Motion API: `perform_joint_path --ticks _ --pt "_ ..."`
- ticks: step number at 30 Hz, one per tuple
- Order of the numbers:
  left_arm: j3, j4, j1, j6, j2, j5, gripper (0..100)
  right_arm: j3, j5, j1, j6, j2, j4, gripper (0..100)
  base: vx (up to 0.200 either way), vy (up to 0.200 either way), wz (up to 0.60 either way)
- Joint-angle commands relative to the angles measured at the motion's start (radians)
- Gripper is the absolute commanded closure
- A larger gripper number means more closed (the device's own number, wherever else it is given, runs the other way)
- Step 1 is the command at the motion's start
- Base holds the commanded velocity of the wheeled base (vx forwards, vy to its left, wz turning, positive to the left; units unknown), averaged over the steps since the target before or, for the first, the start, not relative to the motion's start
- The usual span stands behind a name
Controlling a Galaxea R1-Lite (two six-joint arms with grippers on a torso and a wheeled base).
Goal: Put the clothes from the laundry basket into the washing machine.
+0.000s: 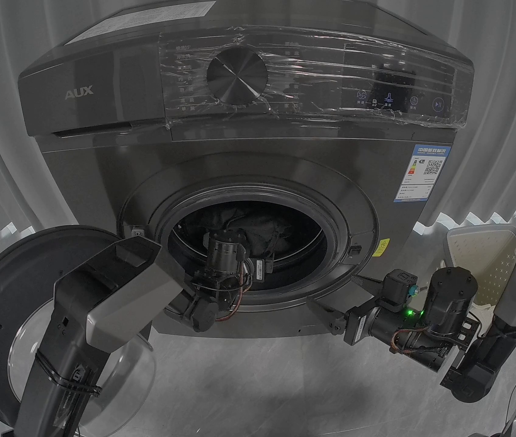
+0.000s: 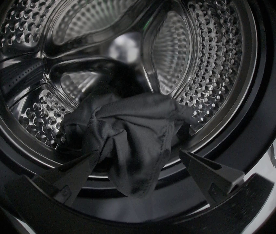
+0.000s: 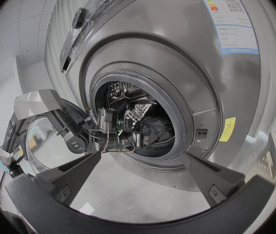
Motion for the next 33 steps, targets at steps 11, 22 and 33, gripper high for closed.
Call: perform_joint_path --ticks 11,22,33 --pt "-0.233 0.050 0.009 0.003 0.168 -0.030 100 -0.001 0.000 -0.001 0.000 0.002 -0.001 0 0.000 0.000 0.00" --pt "-0.514 0.053 0.046 -0.001 0.223 -0.007 100 -0.001 0.000 0.002 0.000 0.002 -0.001 0 0.000 0.000 0.00" --pt "-0.515 0.062 0.083 0.000 0.244 -0.002 100 -0.003 0.000 0.013 0.000 0.007 -0.001 0 0.000 0.000 0.00"
